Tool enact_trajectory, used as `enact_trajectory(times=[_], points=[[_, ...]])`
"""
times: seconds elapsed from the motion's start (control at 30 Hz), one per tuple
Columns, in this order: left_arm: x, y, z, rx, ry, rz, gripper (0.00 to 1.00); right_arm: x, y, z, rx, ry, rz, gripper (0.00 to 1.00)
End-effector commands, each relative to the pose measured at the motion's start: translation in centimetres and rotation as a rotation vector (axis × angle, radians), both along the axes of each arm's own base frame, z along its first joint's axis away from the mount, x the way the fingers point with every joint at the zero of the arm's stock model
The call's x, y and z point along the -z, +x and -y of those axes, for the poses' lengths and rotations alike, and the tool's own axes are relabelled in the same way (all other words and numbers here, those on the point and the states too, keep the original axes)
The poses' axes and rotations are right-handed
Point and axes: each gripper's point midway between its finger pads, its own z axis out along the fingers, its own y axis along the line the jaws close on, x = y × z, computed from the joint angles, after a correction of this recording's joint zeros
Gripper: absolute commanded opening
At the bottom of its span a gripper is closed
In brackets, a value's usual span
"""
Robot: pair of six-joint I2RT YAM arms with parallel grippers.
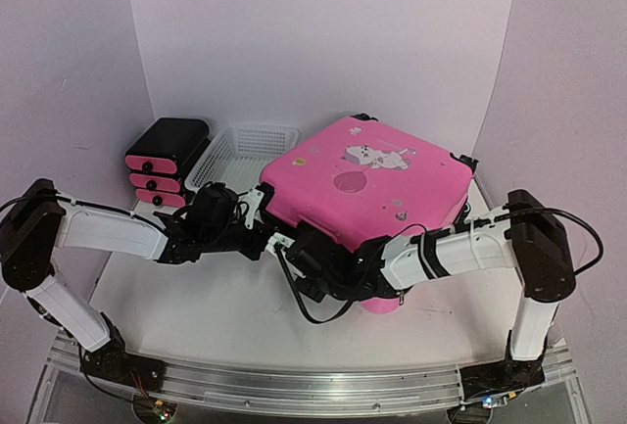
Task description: Open, take out, and arrange the luggage
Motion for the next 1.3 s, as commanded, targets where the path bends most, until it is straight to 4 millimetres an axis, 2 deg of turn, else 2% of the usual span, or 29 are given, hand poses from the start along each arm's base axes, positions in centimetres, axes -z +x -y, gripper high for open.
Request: enact_trajectory(times=[0.0, 0.13, 0.3, 0.5, 0.6, 0.7, 0.77, 0.83, 0.9, 0.97, 1.0, 1.07, 1.13, 1.27], points=[[-1.8, 1.5, 0.2, -0.025, -0.044, 0.009, 0.0, 4.8, -0.1, 6.4, 0.065, -0.157, -0.173, 0.02], [-2.2, 2.2, 0.0, -0.04, -0.041, 0.019, 0.0, 5.2, -1.1, 8.7, 0.103, -0.165, -0.224, 0.0], [-2.4, 4.0, -1.1, -0.098, -0.006, 0.027, 0.0, 5.3, -2.5, 13.0, 0.212, -0.177, -0.257, 0.0], [-3.2, 5.5, -2.4, -0.128, 0.021, 0.058, 0.0, 3.3, -3.8, 17.8, 0.318, -0.151, -0.229, 0.0], [-3.5, 5.8, -1.5, -0.1, 0.008, 0.051, 0.0, 1.9, -4.4, 20.0, 0.394, -0.092, -0.212, 0.02], [-3.6, 5.6, 0.5, -0.021, -0.03, 0.02, 0.0, -0.3, -4.3, 22.2, 0.535, -0.007, -0.169, 0.04], [-3.5, 5.4, 1.9, 0.034, -0.055, -0.009, 0.0, -1.6, -4.5, 22.7, 0.583, 0.04, -0.179, 0.04], [-3.7, 5.1, 3.2, 0.093, -0.088, -0.035, 0.0, -2.8, -4.9, 23.1, 0.611, 0.058, -0.199, 0.11], [-4.0, 4.6, 4.4, 0.138, -0.117, -0.055, 0.0, -3.9, -5.3, 22.9, 0.607, 0.082, -0.227, 0.25], [-4.5, 4.0, 5.5, 0.176, -0.141, -0.068, 0.0, -5.1, -5.8, 23.2, 0.625, 0.109, -0.256, 0.33], [-4.7, 3.5, 6.2, 0.197, -0.157, -0.08, 0.0, -5.7, -6.1, 23.5, 0.662, 0.136, -0.272, 0.38], [-5.0, 2.7, 7.2, 0.224, -0.177, -0.095, 0.0, -6.4, -6.8, 24.2, 0.787, 0.23, -0.321, 0.53], [-5.2, 1.9, 8.1, 0.24, -0.187, -0.107, 0.0, -6.2, -7.9, 24.1, 0.921, 0.344, -0.419, 0.65], [-4.5, -0.2, 10.1, 0.281, -0.203, -0.158, 0.0, -5.1, -8.9, 24.4, 1.225, 0.519, -0.516, 0.77]])
